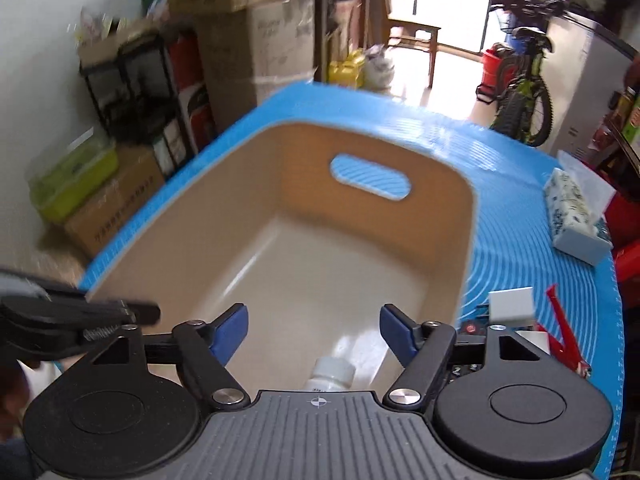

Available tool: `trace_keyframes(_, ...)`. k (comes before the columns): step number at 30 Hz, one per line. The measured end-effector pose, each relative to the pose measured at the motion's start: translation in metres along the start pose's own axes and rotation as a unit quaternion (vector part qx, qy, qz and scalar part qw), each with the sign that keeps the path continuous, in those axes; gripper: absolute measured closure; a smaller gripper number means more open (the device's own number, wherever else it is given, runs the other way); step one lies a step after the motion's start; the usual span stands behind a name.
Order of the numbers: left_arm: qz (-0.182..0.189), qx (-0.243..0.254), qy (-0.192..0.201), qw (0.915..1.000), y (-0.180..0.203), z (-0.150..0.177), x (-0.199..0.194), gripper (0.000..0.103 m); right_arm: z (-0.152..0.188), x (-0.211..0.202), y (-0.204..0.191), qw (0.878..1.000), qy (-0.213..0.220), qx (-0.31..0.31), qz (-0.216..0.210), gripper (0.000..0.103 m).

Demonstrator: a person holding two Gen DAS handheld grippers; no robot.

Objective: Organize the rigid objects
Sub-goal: 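Carry the pill bottle into the beige basket and open the right tool, then move the right tool to the green ointment tin and grasp it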

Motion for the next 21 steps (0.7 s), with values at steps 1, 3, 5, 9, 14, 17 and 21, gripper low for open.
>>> trace_keyframes(1, 0.000, 0.000, 0.000, 1.0000, 0.000, 0.000, 0.000, 0.097, -0.002, -0.007, 0.005, 1.000, 0.008, 0.007, -0.001, 0.023)
trace_keyframes(3, 0.000, 0.000, 0.000, 1.0000, 0.000, 0.000, 0.000, 0.097, -0.006, -0.019, 0.016, 0.999, 0.026, 0.017, 0.005, 0.019)
trace_keyframes(5, 0.000, 0.000, 0.000, 1.0000, 0.000, 0.000, 0.000, 0.097, -0.009, -0.029, 0.030, 0.999, 0.039, 0.025, 0.015, 0.015)
trace_keyframes(9, 0.001, -0.001, 0.000, 1.0000, 0.001, 0.000, 0.000, 0.097, -0.009, -0.045, 0.063, 0.997, 0.056, 0.048, 0.034, 0.011)
trace_keyframes(14, 0.001, -0.002, 0.000, 1.0000, 0.000, 0.000, 0.000, 0.097, 0.000, -0.054, 0.110, 0.993, 0.058, 0.066, 0.073, 0.009)
trace_keyframes(17, 0.001, -0.001, 0.000, 1.0000, 0.000, 0.000, 0.000, 0.097, 0.013, -0.052, 0.138, 0.991, 0.046, 0.081, 0.097, 0.009)
trace_keyframes(21, 0.001, -0.001, 0.000, 1.0000, 0.000, 0.000, 0.000, 0.097, 0.032, -0.042, 0.170, 0.988, 0.025, 0.094, 0.119, 0.009)
Point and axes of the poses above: each gripper's, at about its wrist camera, not at the fingertips, and x roughly the way its jaws point, y to its right, z to its underside, the point moved 3 cm from there along x, roughly the way its jaws point, and after that the axes turned 9 degrees about x, right-handed, at the moved point
